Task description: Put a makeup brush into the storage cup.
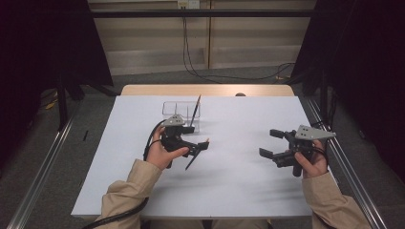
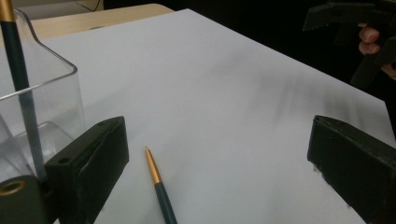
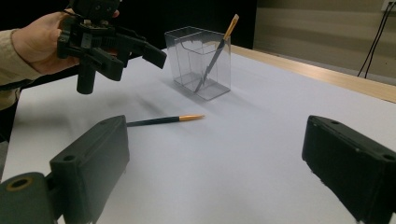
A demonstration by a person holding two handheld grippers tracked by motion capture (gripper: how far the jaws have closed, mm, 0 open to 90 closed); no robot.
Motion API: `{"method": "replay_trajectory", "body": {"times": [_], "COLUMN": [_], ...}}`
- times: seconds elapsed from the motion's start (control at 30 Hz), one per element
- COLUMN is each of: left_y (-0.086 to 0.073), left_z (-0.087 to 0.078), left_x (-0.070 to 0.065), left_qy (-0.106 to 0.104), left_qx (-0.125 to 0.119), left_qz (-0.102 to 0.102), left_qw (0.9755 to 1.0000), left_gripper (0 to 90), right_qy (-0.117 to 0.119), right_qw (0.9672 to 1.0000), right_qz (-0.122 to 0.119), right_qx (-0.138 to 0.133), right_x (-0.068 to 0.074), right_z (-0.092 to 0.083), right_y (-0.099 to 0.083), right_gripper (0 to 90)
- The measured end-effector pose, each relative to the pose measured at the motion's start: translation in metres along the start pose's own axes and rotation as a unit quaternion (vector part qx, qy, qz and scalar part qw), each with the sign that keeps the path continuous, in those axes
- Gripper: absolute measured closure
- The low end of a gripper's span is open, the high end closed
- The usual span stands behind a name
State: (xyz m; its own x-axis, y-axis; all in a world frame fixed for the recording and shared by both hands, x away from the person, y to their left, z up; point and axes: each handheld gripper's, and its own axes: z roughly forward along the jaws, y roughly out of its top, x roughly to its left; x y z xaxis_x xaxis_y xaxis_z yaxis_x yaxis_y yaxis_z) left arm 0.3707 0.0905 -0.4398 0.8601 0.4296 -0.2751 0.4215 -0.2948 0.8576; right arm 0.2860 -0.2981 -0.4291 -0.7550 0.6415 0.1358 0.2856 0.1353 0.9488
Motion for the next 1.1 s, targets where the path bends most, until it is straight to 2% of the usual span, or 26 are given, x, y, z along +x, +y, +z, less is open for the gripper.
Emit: {"method": "replay_trajectory", "body": {"times": [0.1, 0.27, 0.43, 0.57, 0.67, 0.73, 0.8, 0.87, 0.9, 0.97, 1.1], "left_y": [0.0, 0.002, 0.003, 0.004, 0.006, 0.007, 0.008, 0.009, 0.009, 0.011, 0.014], "left_z": [0.004, 0.012, 0.02, 0.027, 0.03, 0.033, 0.035, 0.038, 0.04, 0.044, 0.053], "left_x": [0.0, 0.001, 0.003, 0.004, 0.006, 0.006, 0.007, 0.008, 0.007, 0.008, 0.008], "left_qy": [0.001, 0.018, 0.039, 0.06, 0.072, 0.083, 0.086, 0.094, 0.093, 0.095, 0.098], "left_qx": [0.011, 0.047, 0.094, 0.144, 0.18, 0.195, 0.216, 0.234, 0.244, 0.257, 0.292], "left_qz": [-0.001, 0.0, 0.002, -0.001, 0.01, 0.005, 0.008, 0.006, -0.003, -0.015, -0.026], "left_qw": [0.9999, 0.9987, 0.9948, 0.9878, 0.981, 0.9773, 0.9726, 0.9678, 0.9652, 0.9615, 0.9509], "left_gripper": [5.4, 8.7, 16.1, 25.2, 31.8, 33.3, 39.3, 41.5, 45.9, 51.7, 59.8], "right_qy": [0.001, 0.002, 0.002, 0.0, 0.0, 0.002, 0.001, 0.001, 0.002, 0.002, 0.003], "right_qw": [1.0, 1.0, 1.0, 1.0, 1.0, 1.0, 1.0, 1.0, 1.0, 1.0, 1.0], "right_qz": [0.002, 0.002, 0.002, 0.004, 0.005, 0.005, 0.005, 0.005, 0.005, 0.005, 0.005], "right_qx": [-0.003, -0.006, -0.006, -0.005, -0.005, -0.005, -0.005, -0.004, -0.004, -0.004, -0.004], "right_x": [0.0, -0.001, -0.001, -0.002, -0.002, -0.002, -0.003, -0.003, -0.002, -0.002, -0.003], "right_z": [0.0, 0.0, 0.0, 0.0, -0.001, -0.001, -0.001, -0.001, -0.001, -0.001, -0.001], "right_y": [0.0, -0.001, -0.002, -0.003, -0.004, -0.004, -0.004, -0.004, -0.004, -0.004, -0.004], "right_gripper": [6.4, 6.4, 6.4, 6.4, 6.4, 6.4, 6.4, 6.4, 6.4, 6.4, 6.4]}}
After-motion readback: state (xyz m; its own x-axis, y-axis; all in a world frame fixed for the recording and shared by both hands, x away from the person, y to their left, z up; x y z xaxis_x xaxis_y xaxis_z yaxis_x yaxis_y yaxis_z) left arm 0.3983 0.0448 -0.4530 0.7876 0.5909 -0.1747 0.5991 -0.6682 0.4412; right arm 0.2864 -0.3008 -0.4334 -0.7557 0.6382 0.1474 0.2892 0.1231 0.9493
